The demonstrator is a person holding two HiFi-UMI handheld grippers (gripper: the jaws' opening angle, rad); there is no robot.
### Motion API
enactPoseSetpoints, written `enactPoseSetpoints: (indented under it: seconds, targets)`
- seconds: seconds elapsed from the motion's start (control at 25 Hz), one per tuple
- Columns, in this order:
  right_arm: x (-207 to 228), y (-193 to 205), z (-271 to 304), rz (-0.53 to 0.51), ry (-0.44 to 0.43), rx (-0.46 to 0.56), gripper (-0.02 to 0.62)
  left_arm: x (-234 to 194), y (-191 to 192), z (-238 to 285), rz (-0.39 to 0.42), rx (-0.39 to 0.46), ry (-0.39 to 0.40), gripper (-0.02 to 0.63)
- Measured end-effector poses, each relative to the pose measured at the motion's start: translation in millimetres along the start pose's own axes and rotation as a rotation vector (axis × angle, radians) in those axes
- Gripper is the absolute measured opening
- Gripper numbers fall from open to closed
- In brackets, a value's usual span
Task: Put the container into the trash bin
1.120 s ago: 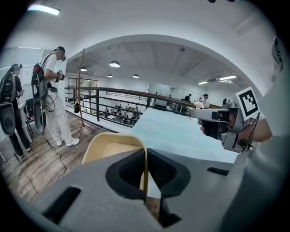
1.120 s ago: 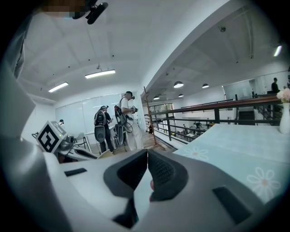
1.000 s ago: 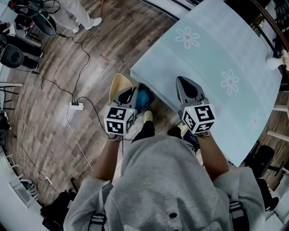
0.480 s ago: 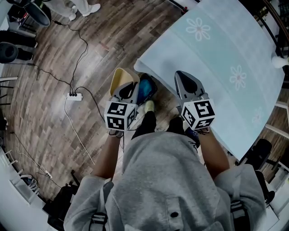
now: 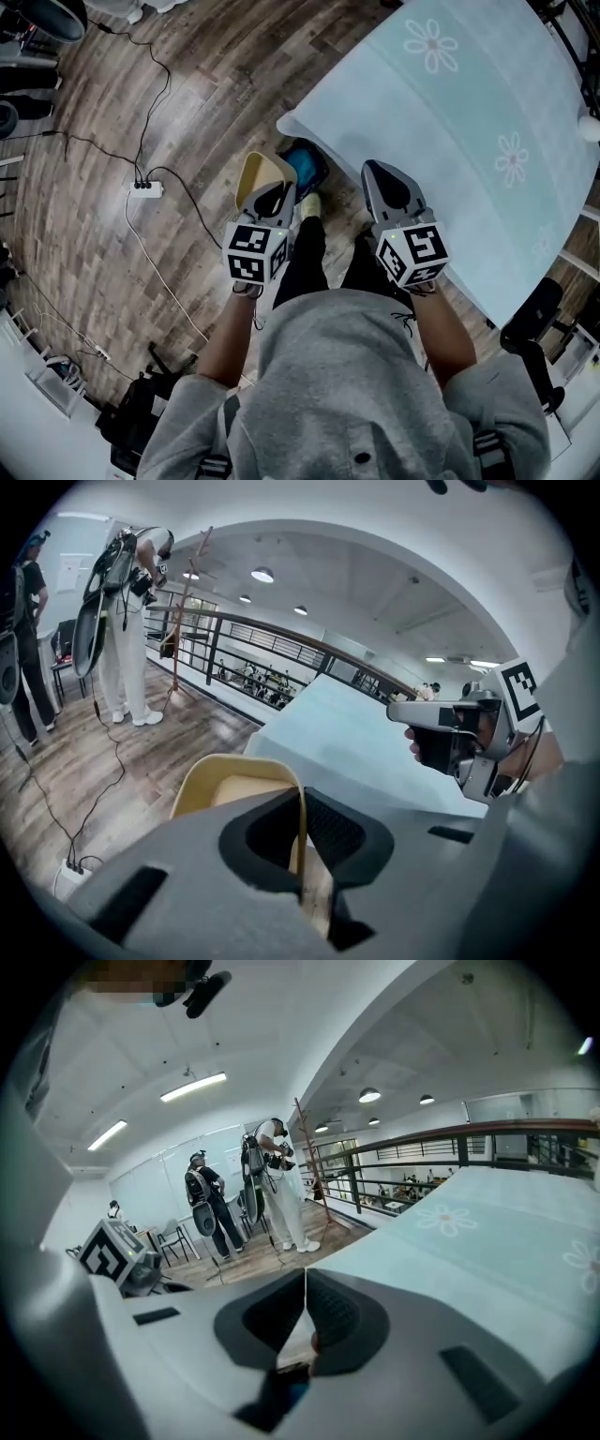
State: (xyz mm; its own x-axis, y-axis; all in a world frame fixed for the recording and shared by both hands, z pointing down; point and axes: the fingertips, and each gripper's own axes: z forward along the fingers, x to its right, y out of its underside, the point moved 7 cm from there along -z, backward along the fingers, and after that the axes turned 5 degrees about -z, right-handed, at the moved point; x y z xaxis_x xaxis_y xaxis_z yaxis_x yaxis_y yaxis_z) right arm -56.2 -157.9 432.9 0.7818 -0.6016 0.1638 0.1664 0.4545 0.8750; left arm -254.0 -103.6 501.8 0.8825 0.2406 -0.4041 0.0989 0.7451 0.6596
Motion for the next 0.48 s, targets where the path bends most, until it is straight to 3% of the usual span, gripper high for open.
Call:
enactPoseSetpoints:
  seconds: [0.48]
  targets:
    - [-18.6,47.6,20.7,-0.01,-0.047,-0.072,0.028,-24.0,60.3,38.9,-0.075,-0.065,0.029,0.031]
